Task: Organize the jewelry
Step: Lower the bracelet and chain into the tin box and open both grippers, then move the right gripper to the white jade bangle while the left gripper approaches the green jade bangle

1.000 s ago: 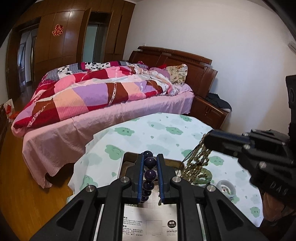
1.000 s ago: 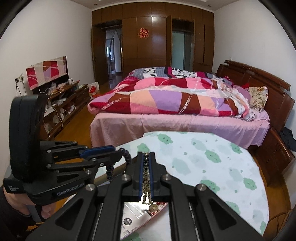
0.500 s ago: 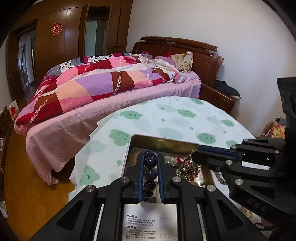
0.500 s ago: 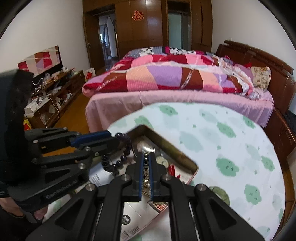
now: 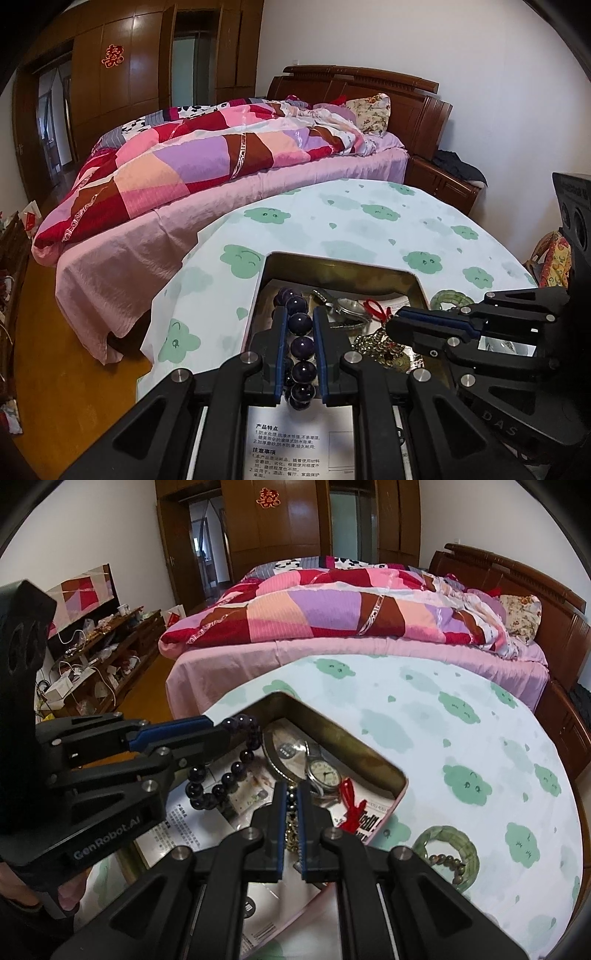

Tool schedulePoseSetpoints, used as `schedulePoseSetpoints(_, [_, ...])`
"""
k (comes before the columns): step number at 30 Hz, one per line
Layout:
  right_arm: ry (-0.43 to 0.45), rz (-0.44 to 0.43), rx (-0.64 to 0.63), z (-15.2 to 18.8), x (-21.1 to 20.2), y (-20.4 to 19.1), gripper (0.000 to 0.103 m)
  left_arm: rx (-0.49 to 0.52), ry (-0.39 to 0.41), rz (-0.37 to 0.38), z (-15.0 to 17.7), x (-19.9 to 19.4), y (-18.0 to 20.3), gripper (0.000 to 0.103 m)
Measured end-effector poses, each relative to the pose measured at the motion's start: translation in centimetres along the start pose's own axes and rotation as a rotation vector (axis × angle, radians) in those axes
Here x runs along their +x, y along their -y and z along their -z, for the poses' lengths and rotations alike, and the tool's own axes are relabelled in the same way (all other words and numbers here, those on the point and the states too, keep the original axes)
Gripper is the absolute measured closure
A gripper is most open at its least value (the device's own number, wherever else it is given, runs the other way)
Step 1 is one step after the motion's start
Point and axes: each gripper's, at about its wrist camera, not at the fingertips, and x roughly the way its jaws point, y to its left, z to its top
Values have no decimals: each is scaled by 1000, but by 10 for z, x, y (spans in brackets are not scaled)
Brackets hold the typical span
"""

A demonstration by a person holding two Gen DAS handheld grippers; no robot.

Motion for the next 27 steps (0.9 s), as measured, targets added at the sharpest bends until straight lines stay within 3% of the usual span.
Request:
schedulePoseSetpoints(10, [-23,-7,-8,2,7,-2,95,11,-11,-5,1,1,2,89])
schedulePoseSetpoints(11, [-23,3,-14,3,8,-3,95,15,-16,-16,0,0,3,84])
schedulePoseSetpoints(13, [-20,10,-12,5,8,-2,79,19,0,-44,-1,-7,6,55])
schedulePoseSetpoints(14, [-19,11,-6,5,7,-2,55,16,24,-58,-1,-12,6,32])
schedulePoseSetpoints(15, [-7,15,5,6,4,0,37,9,61,-68,-1,-20,6,21])
schedulePoseSetpoints(21, [43,32,27,23,-24,15,36,-35,113,-27,-4,-42,6,20])
schedulePoseSetpoints(27, [78,81,184,68,-67,74,33,-6,89,-20,4,-41,38,21])
